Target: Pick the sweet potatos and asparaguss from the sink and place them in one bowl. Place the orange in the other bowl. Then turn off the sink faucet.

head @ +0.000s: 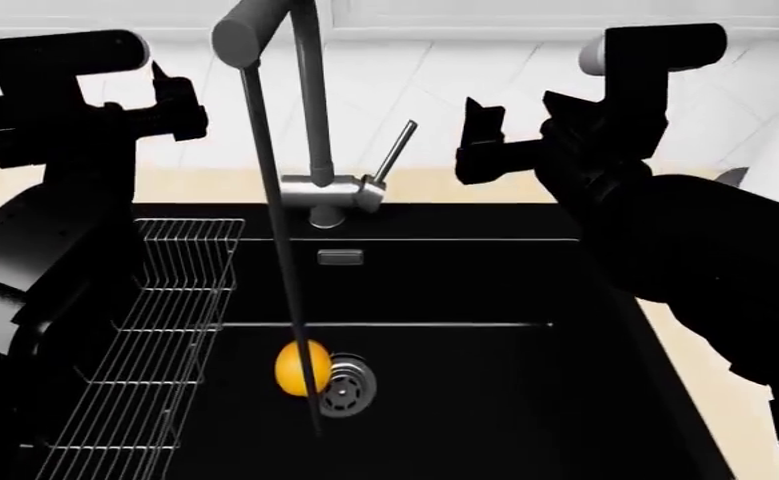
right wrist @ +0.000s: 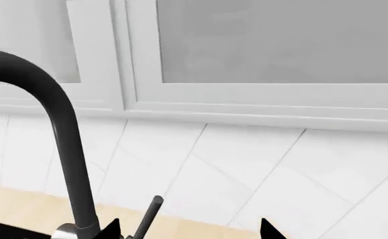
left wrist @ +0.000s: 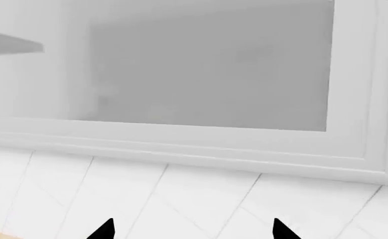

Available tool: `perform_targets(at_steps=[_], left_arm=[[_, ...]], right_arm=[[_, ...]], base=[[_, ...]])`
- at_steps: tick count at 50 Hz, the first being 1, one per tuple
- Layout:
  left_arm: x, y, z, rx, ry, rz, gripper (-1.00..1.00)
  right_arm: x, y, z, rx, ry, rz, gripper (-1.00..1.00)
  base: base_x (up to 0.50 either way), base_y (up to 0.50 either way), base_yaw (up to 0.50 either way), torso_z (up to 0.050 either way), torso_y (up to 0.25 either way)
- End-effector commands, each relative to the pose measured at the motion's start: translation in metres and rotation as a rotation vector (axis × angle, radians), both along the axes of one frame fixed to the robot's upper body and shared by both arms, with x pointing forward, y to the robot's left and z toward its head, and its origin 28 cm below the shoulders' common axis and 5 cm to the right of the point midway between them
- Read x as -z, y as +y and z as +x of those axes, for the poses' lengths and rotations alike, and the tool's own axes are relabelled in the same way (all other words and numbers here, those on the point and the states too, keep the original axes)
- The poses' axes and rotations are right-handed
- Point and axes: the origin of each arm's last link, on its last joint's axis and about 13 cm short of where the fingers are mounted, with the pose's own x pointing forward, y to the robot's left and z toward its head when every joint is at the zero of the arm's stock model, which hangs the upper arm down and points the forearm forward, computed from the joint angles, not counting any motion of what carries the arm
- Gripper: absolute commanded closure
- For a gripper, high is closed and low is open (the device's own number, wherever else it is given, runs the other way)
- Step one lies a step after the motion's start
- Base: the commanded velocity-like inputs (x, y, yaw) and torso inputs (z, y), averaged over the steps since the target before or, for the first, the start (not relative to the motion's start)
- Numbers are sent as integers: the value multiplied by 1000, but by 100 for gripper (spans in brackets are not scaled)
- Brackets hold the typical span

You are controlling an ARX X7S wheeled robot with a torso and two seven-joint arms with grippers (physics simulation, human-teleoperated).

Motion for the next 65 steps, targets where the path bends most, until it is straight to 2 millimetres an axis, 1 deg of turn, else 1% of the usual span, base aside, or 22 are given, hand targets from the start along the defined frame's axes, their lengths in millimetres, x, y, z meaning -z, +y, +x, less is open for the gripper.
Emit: perform_targets(at_steps=[1, 7, 15, 24, 29, 36, 39, 43, 50, 51, 52, 54, 58, 65], left_arm=[[4, 1, 2, -7, 13, -3, -100], [5, -2, -3, 65, 45, 10, -100], [3, -5, -9, 113, 38, 44, -100], [-1, -5, -17, 138, 27, 60, -100], [-1, -2, -20, 159, 52, 64, -100], [6, 10, -26, 148, 96, 109, -100], [10, 12, -35, 174, 128, 158, -100], [10, 16, -48, 223, 180, 200, -100], [10, 20, -73, 327, 287, 253, -100], [10, 17, -89, 398, 322, 292, -100], [11, 14, -99, 443, 347, 318, -100], [13, 12, -110, 488, 375, 344, -100], [16, 11, -118, 516, 396, 362, -100], [9, 6, -124, 554, 376, 387, -100]], right_arm=[[3, -1, 1, -4, 13, 9, -100], [3, -3, -1, 7, 4, 28, -100], [3, -3, -2, 3, 6, 48, -100], [-3, -7, -11, 3, -34, 65, -100], [-11, -8, -21, -2, -54, 70, -100], [-10, -11, -28, -5, -46, 59, -100], [-9, -12, -31, -13, -33, 42, -100], [-8, -12, -36, -32, -3, -9, -100], [-11, -15, -50, -30, 25, -62, -100], [-14, -16, -57, -33, 22, -77, -100], [-17, -16, -62, -34, 20, -85, -100], [-20, -17, -68, -34, 17, -93, -100], [-24, -19, -74, -30, 10, -96, -100], [-29, -17, -79, -24, 3, -99, -100]], base=[[500, 141, 0, 0, 0], [500, 26, 0, 0, 2], [0, 0, 0, 0, 0], [0, 0, 0, 0, 0], [0, 0, 0, 0, 0], [0, 0, 0, 0, 0], [0, 0, 0, 0, 0], [0, 0, 0, 0, 0], [0, 0, 0, 0, 0], [0, 0, 0, 0, -250], [0, 0, 0, 0, -250], [0, 0, 0, 0, -250], [0, 0, 0, 0, -250], [0, 0, 0, 0, -249]])
